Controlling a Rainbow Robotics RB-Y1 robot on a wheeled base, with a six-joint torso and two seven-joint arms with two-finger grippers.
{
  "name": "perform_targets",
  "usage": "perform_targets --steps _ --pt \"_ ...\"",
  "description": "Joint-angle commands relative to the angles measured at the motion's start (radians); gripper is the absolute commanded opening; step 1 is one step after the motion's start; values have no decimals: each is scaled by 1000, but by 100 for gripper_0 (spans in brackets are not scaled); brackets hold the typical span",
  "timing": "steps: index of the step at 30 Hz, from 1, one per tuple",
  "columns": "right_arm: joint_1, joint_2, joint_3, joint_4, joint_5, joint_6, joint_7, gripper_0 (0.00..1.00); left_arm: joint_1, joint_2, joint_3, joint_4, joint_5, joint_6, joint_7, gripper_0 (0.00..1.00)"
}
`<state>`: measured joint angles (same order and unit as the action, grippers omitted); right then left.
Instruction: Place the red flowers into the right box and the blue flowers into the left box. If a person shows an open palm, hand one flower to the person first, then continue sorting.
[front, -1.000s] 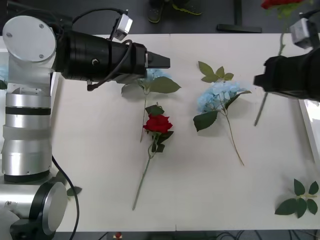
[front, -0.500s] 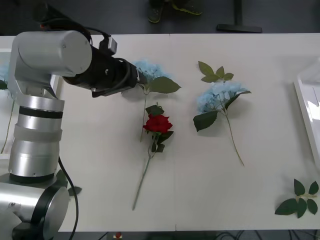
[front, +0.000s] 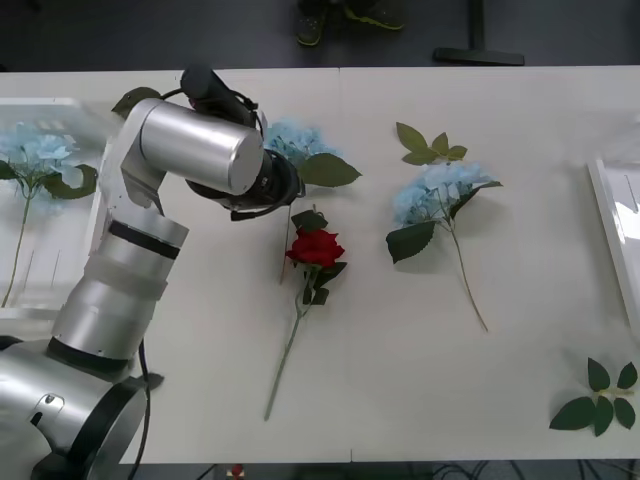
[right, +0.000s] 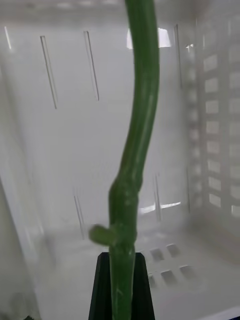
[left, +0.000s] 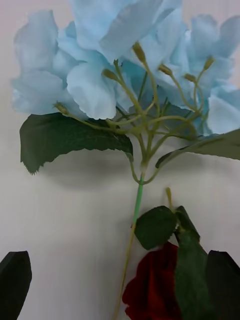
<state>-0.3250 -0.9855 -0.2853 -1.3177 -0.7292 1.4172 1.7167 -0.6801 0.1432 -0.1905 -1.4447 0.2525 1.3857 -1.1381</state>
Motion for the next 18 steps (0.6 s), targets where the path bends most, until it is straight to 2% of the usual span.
perform_targets --steps 1,8,13,18 --pt "-8 -12 49 61 36 -96 54 0 -59 -2 -29 49 -35 -54 27 100" --pt "-8 71 63 172 177 -277 64 0 -78 -2 -104 119 -130 -86 44 100" --pt "-8 106 80 216 278 -350 57 0 -81 -2 -142 144 -144 -93 60 100" --pt "-8 110 117 250 272 -402 50 0 -87 -13 -173 193 -162 -119 75 100"
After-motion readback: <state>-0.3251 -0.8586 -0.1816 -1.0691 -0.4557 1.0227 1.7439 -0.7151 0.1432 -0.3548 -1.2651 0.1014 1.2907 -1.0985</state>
